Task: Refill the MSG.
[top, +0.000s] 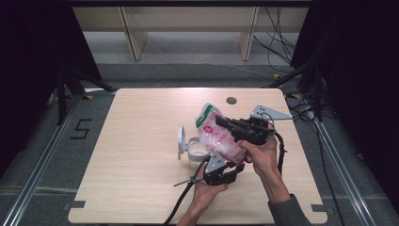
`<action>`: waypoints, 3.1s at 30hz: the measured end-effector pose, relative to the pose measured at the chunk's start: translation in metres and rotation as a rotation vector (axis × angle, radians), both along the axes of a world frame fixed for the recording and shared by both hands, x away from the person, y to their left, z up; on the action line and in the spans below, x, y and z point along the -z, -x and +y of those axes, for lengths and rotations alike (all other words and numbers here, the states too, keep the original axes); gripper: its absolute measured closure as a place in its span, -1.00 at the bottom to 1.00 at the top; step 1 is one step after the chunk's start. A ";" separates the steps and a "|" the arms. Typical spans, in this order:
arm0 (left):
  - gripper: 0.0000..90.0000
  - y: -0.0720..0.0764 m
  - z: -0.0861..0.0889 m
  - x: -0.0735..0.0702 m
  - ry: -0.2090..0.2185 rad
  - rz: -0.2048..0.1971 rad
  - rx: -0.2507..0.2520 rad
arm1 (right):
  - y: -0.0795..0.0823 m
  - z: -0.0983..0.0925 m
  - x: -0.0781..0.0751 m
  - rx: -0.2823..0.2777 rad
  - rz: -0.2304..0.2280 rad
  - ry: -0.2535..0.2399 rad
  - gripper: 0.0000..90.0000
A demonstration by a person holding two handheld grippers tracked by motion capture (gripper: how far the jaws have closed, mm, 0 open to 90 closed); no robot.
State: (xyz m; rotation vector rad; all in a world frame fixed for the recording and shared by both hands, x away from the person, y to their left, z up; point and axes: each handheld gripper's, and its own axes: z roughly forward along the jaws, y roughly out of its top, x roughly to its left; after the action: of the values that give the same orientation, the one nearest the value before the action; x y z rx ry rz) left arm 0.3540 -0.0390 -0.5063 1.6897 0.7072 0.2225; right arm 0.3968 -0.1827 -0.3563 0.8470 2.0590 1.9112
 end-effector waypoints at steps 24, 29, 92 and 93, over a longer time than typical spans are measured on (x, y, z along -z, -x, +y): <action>-0.06 0.011 0.013 -0.002 0.027 0.063 -0.054 | 0.009 -0.032 0.007 0.014 0.016 -0.130 1.00; -0.09 0.021 0.022 -0.004 -0.012 0.041 -0.052 | 0.010 -0.037 0.008 0.025 0.013 -0.123 1.00; -0.15 0.047 0.115 -0.007 -0.059 -0.012 -0.168 | 0.030 -0.137 0.074 0.278 0.116 -0.044 1.00; -0.15 0.047 0.116 -0.008 -0.066 -0.011 -0.174 | 0.030 -0.139 0.074 0.280 0.115 -0.037 1.00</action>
State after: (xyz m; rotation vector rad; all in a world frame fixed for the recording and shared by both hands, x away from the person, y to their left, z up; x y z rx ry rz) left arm 0.3070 0.0765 -0.4983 1.6885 0.8477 0.3811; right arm 0.3667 -0.3213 -0.4302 1.2089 1.8522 1.7899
